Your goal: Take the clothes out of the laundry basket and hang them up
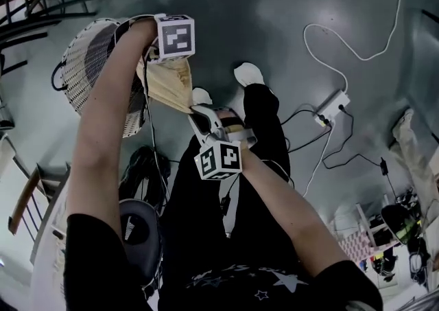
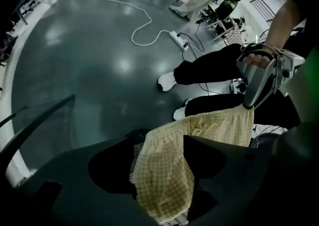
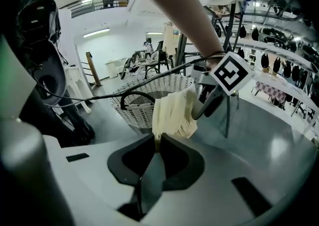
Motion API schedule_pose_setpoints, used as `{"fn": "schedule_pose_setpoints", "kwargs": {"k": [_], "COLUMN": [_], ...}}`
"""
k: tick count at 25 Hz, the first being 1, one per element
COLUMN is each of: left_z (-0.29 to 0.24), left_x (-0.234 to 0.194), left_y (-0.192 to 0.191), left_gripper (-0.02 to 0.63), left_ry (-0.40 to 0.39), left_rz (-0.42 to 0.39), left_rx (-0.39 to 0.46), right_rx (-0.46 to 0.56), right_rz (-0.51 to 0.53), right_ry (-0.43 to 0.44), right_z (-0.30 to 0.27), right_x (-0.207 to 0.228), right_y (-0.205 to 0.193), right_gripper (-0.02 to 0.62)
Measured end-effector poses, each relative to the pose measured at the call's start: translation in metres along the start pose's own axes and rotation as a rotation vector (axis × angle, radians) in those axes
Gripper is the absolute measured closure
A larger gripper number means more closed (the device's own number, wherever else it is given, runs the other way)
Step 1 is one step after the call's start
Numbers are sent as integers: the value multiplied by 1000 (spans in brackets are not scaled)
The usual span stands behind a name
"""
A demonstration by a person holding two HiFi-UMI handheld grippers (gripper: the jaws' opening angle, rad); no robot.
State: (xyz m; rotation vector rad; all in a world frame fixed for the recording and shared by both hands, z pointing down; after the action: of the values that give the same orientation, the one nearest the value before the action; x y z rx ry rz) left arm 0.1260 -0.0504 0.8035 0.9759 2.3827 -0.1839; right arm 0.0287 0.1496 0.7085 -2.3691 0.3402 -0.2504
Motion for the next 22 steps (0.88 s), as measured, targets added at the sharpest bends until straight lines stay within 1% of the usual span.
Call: {"fn": "schedule_pose_setpoints", "kwargs": {"k": [1, 2, 4, 7, 10, 11, 12, 13, 14, 16, 17, 19, 22], "left_z": [-8, -14, -27, -46, -60, -63, -65, -65, -65, -59, -53, -33, 8], "left_x": [-2, -4, -8, -14, -19, -20, -20, -20, -19, -20, -21, -23, -20], "left_y": [-4, -6, -5, -7, -11, -12, -12, -14, -16, -20, -22, -24, -27], "left_gripper": [296, 295, 291, 290, 290, 299, 331, 386, 449, 533, 552, 565, 569], "left_ry": [-49, -92, -150, -209, -244, -243, -235, -219, -202, -176, -163, -123, -45], "left_rz": [32, 63, 98, 124, 154, 157, 155, 151, 151, 178, 199, 234, 247], "left_rx": [-53, -89, -112, -157, -197, -203, -204, -200, -189, -137, -98, -5, 136], "right_rx": [1, 1, 0, 5, 4, 2, -3, -8, -13, -24, -29, -38, -46], "right_rz": [0, 0, 1, 12, 17, 16, 15, 15, 19, 29, 34, 39, 46], "right_ry": [3, 6, 14, 24, 28, 26, 23, 20, 17, 7, 0, -17, -46], "right_z": [-1, -2, -4, -6, -8, -9, -10, -11, -12, -14, -14, -12, -5], "right_x": [-1, -1, -3, -5, -2, 0, 1, 2, 3, 7, 9, 15, 25], "right_y": [-1, -1, -2, -3, -5, -7, -8, -9, -9, -8, -7, -4, 4], "right_gripper": [546, 546, 546, 546, 546, 546, 546, 546, 546, 546, 546, 546, 546]}}
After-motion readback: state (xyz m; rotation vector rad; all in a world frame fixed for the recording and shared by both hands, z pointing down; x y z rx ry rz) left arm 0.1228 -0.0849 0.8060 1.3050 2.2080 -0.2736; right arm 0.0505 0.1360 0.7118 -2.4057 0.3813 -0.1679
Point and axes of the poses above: the fingertips, and each gripper's own axes: z backward along the fingers, x to its right, y out of its top, the point moved 9 cm from there along z, backward along the fingers, and after that the axes turned 5 degrees about -y, right-handed, at the moved point
